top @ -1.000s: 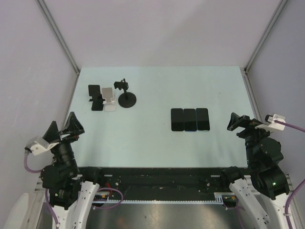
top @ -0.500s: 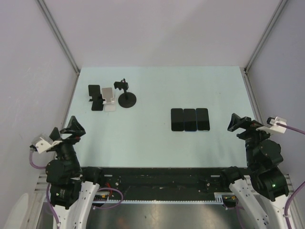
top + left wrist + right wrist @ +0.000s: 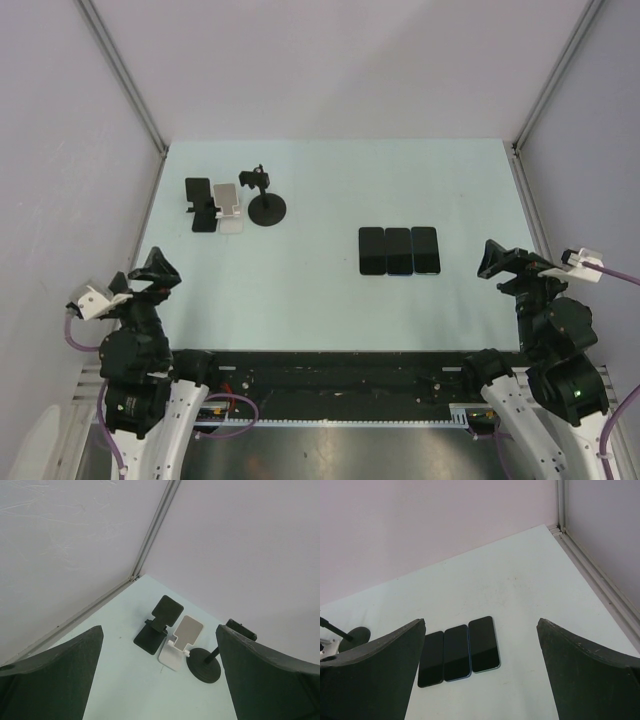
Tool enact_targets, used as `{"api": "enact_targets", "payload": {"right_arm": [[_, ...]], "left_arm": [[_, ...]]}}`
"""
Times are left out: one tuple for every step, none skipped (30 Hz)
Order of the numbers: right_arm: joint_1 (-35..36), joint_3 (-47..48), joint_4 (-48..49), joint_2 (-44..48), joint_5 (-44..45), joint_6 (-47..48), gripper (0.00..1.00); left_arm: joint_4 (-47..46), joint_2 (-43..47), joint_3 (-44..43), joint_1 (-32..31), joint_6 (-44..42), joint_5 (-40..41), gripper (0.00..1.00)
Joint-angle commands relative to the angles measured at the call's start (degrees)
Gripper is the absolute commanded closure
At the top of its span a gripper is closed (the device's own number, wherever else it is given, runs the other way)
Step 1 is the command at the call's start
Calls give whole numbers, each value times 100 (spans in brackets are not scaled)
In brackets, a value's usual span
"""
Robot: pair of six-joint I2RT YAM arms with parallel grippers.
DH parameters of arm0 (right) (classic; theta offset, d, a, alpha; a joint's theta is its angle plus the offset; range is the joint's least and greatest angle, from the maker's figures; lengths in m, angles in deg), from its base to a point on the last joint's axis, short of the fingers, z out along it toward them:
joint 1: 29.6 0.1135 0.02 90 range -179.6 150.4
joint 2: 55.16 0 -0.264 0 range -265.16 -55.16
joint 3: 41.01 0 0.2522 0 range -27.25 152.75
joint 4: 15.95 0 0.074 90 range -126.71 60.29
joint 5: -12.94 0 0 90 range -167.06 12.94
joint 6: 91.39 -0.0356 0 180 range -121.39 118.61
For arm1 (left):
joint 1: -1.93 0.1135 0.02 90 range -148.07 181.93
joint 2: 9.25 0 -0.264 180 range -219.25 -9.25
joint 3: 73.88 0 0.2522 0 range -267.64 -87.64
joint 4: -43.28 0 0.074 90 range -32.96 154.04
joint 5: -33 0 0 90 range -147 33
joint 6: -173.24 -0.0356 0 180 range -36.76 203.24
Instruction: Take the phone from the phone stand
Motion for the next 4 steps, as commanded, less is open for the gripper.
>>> {"api": "enact_targets", "payload": {"right_arm": [[42,-5,145,3,-6,-12,0],[51,-5,162,-6,-6,-3,0],[51,-5,171,-14,-6,15,0],[51,-5,189,-23,-15,24,0]], "left_arm": [[42,770,8,20,223,71,0],[33,753,26,29,241,71,0],[41,744,35,29,285,71,0],[41,718,52,20,320,71,0]]}}
